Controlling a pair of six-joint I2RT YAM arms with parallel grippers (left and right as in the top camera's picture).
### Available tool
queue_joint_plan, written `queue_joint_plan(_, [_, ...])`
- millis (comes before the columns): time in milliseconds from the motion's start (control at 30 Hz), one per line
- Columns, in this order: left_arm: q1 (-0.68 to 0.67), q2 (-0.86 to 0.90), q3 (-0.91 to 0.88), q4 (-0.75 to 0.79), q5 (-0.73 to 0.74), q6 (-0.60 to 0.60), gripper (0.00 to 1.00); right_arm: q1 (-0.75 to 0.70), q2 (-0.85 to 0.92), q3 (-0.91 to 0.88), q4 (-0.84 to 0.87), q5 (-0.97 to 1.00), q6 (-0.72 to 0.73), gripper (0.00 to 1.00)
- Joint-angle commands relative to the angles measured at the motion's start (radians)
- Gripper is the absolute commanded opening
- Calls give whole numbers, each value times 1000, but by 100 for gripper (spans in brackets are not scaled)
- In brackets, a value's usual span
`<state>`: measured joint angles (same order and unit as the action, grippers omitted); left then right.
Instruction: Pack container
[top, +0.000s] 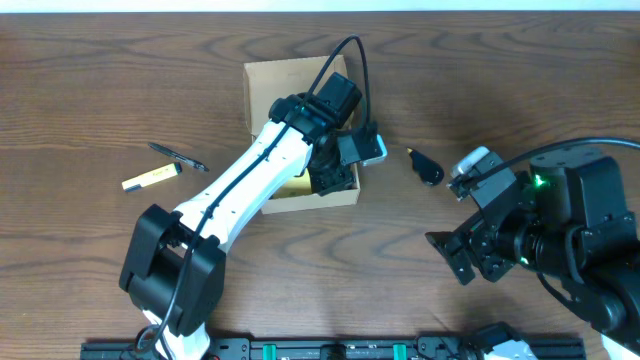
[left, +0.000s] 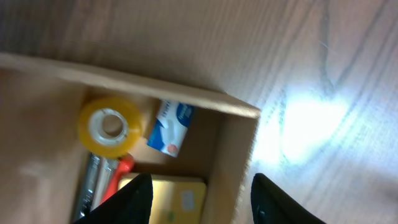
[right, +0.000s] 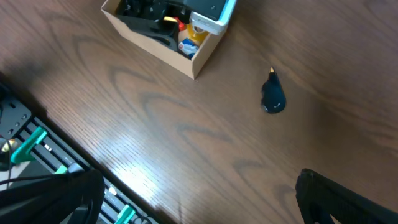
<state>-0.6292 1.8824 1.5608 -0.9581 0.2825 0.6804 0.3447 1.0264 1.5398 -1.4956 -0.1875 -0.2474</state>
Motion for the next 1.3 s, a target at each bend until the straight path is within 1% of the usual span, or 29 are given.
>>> queue_joint_plan(0, [-14,-19,13,-28,6,-16,52,8,-3,-1,-1,-11,-12,99])
queue_joint_plan(100, [-20,-20,13,-32,6,-53,51,8,-3,-1,-1,-11,-12,99])
queue_joint_plan(333, [-28,-39,13,-32,6,-95,48,8,-3,-1,-1,-11,-12,99])
queue_joint_plan(533, [-27,-121,13,-29,6,-105,48,8,-3,-1,-1,-11,-12,99])
queue_joint_plan(667, [-26,-193,13,-29,-10,-147,47,8,-3,-1,-1,-11,-12,99])
queue_joint_plan(767, [-26,-247,13,-33,-63,-195,46,8,-3,-1,-1,-11,-12,99])
queue_joint_plan(867, [-26,-299,13,-54,-156,-279,46,8,-3,-1,-1,-11,-12,99])
queue_joint_plan(900, [-25,-316,13,-73,-201,-315,43,8,-3,-1,-1,-11,-12,99])
queue_joint_plan(967, [-20,-336,13,-103,-245,-359,37,8,-3,-1,-1,-11,-12,99])
queue_joint_plan(1067, [23,-369,13,-145,-249,-435,36,8,-3,-1,-1,-11,-12,99])
queue_joint_plan(1167, [94,-385,13,-178,-238,-448,37,8,-3,-1,-1,-11,-12,99])
queue_joint_plan(1267, [199,-389,13,-209,-213,-468,36,8,-3,-1,-1,-11,-12,99])
